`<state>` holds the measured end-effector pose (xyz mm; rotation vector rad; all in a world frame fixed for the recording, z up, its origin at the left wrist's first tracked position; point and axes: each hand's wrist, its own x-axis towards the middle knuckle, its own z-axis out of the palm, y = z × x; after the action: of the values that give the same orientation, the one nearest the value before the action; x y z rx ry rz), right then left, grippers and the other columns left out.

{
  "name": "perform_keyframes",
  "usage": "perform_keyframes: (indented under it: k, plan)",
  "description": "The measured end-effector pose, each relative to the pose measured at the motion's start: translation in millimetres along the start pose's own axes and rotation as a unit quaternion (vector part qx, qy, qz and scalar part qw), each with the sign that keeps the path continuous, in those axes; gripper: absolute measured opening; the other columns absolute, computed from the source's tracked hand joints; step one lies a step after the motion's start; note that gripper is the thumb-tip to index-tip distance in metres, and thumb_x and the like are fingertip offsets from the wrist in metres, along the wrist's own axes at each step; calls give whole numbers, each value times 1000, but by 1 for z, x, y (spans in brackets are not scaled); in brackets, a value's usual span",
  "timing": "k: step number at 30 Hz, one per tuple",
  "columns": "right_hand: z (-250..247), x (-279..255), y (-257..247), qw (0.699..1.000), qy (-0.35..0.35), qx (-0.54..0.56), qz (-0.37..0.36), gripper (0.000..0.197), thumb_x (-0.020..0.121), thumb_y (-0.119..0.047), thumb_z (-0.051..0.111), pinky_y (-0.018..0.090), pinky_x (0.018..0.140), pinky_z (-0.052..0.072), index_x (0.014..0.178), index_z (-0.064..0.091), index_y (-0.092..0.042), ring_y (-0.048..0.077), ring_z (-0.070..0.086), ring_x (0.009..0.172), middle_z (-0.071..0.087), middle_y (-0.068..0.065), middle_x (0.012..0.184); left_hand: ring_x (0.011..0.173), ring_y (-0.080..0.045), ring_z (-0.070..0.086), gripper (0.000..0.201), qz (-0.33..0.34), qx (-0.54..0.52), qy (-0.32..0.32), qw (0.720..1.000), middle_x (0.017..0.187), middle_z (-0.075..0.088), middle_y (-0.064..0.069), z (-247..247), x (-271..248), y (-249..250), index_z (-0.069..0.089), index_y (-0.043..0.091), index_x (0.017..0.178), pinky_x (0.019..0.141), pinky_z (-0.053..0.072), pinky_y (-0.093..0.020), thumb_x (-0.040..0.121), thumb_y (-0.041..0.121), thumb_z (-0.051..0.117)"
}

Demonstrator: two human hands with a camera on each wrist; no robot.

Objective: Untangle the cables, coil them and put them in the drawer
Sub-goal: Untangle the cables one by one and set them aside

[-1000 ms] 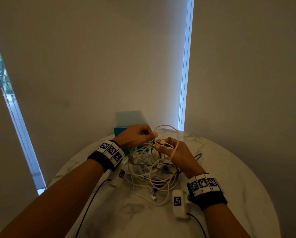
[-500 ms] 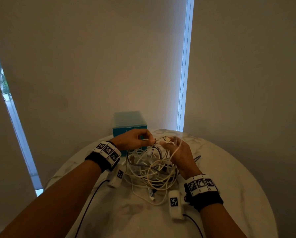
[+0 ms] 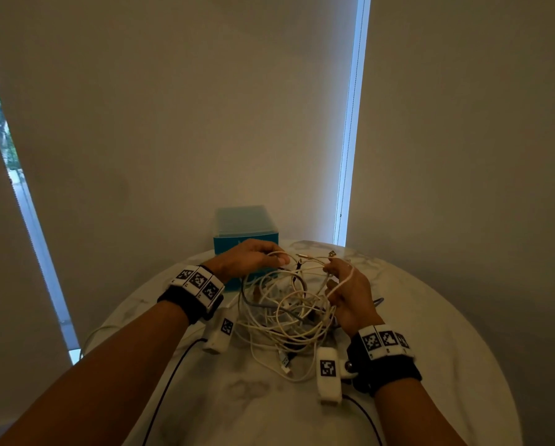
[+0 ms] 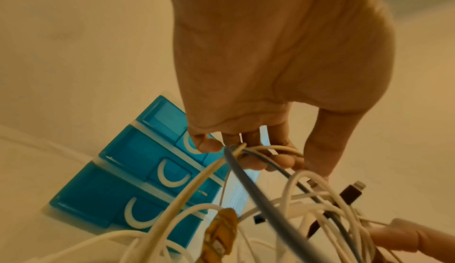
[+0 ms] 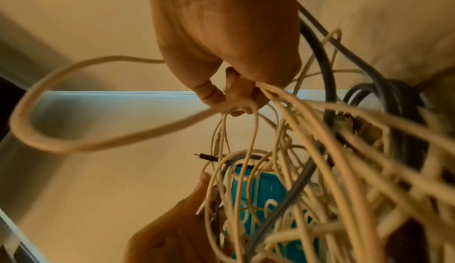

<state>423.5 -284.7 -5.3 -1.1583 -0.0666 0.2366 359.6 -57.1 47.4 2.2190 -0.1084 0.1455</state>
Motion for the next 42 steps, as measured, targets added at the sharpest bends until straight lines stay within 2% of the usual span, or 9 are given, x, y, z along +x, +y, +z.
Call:
perform_keyframes:
  k: [5, 9, 16, 22, 29, 32, 35, 40, 42]
  plan:
    - [-2, 6, 4, 995, 62, 70, 21, 6, 94, -12, 67, 23, 39, 26, 97, 62, -11, 12, 31, 41, 40, 0, 56, 105, -15, 67, 56, -28, 89, 63, 994, 110, 71, 8, 10, -8, 4, 68, 30, 111, 97, 49, -43, 78, 74, 78]
    - [-3, 6, 3, 997, 65, 32, -41, 21, 89, -10, 76, 25, 43, 36, 105, 66, -19, 11, 42, 52, 58, 3, 76, 129, -13, 41, 82, 33, 247, 136, 959, 138, 46, 10, 20, -9, 3, 47, 46, 136, 104, 32, -47, 69, 74, 85]
    - [12, 1, -2, 981, 25, -48, -184, 24, 109, -35, 58, 23, 45, 38, 116, 74, -19, 6, 44, 49, 66, -7, 71, 137, -15, 49, 58, 42, 275, 107, 955, 141, 59, 17, 31, 4, 4, 52, 39, 143, 118, 30, -62, 94, 67, 65]
    - [23, -30, -31, 925, -129, -41, -354, 30, 116, -22, 39, 13, 47, 43, 137, 57, -10, 1, 54, 51, 75, 6, 126, 123, -14, 61, 65, 78, 217, 124, 965, 137, 63, 13, 32, 9, 33, 58, 54, 135, 108, 48, -54, 81, 90, 53]
    - [16, -28, -28, 928, -147, -64, -335, 33, 110, -26, 56, 14, 58, 50, 142, 53, -22, 2, 61, 67, 73, -5, 133, 81, -4, 73, 19, 109, 108, 121, 981, 98, 80, 9, 16, 14, 57, 79, 27, 100, 78, 57, -23, 101, 43, 70]
    - [16, -27, -16, 955, -155, -135, -215, 37, 102, -31, 71, 22, 76, 60, 137, 58, -28, 9, 74, 103, 76, -10, 123, 72, -7, 75, 16, 112, 69, 247, 960, 82, 80, 8, 3, 17, 53, 84, 24, 96, 73, 62, -27, 98, 37, 75]
    - [10, -16, 1, 922, -135, -340, -123, 25, 99, -40, 71, 23, 69, 56, 116, 69, -22, 16, 72, 94, 76, 1, 106, 64, -11, 76, 12, 109, 13, 343, 933, 80, 80, 6, -8, 18, 62, 84, 19, 95, 68, 60, -21, 98, 27, 76]
    - [4, -1, 12, 923, -62, -349, -149, 26, 92, -47, 77, 47, 91, 62, 107, 71, -27, 18, 73, 94, 76, -5, 99, 66, -19, 78, 12, 129, -113, 414, 894, 93, 79, -5, -13, 15, 72, 81, 8, 99, 69, 66, -30, 102, 8, 69]
    - [11, -7, 7, 945, -59, -263, -184, 23, 88, -29, 81, 39, 90, 63, 111, 74, -30, 12, 73, 101, 77, -7, 110, 74, -24, 80, 13, 141, -123, 363, 913, 94, 79, -10, -10, 14, 73, 81, 6, 101, 73, 65, -33, 100, 2, 68]
